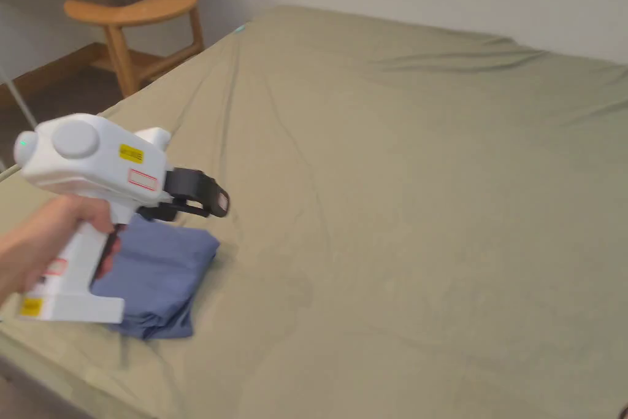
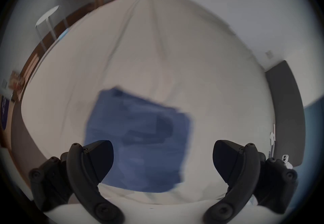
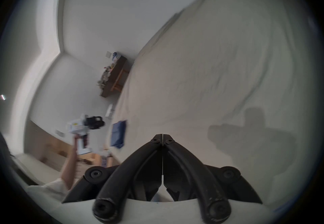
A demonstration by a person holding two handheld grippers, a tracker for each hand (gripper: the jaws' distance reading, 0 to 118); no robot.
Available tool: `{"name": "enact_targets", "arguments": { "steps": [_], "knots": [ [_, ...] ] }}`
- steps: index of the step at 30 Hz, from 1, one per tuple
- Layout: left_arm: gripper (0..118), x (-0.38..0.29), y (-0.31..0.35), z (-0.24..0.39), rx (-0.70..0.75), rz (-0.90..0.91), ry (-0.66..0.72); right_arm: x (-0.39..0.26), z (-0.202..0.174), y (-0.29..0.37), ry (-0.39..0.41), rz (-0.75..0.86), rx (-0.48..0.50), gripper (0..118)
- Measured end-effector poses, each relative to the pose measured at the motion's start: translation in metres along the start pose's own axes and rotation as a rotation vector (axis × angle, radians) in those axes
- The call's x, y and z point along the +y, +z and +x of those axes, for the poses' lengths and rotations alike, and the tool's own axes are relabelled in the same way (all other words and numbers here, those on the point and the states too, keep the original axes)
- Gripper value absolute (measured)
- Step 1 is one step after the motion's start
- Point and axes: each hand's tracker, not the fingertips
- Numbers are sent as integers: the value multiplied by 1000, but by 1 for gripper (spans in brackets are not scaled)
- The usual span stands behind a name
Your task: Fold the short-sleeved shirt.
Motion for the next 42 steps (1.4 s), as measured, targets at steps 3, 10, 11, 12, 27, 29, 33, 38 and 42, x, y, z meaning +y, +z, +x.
{"name": "enact_targets", "arguments": {
  "steps": [3,10,11,12,27,29,33,38,42],
  "knots": [
    [0,-21,-36,128,-48,63,-95,28,-28,16,160,122,-195,0],
    [0,-50,-71,331,17,396,-281,93,-104,23,559,479,-669,0],
    [0,-41,-70,345,19,431,-300,100,-111,23,604,519,-673,0],
    [0,-34,-67,357,-13,431,-320,110,-120,22,637,548,-694,0],
    [0,4,-26,417,-5,551,-328,173,-137,92,529,639,-512,0],
    [0,6,-24,424,-10,563,-340,174,-138,94,526,649,-503,0],
    [13,8,-20,437,12,587,-382,180,-139,94,532,653,-514,1],
    [118,21,-26,450,42,593,-382,188,-142,98,534,678,-557,118],
    [118,20,-13,444,-3,527,-358,194,-151,100,541,659,-548,118]
  ]
}}
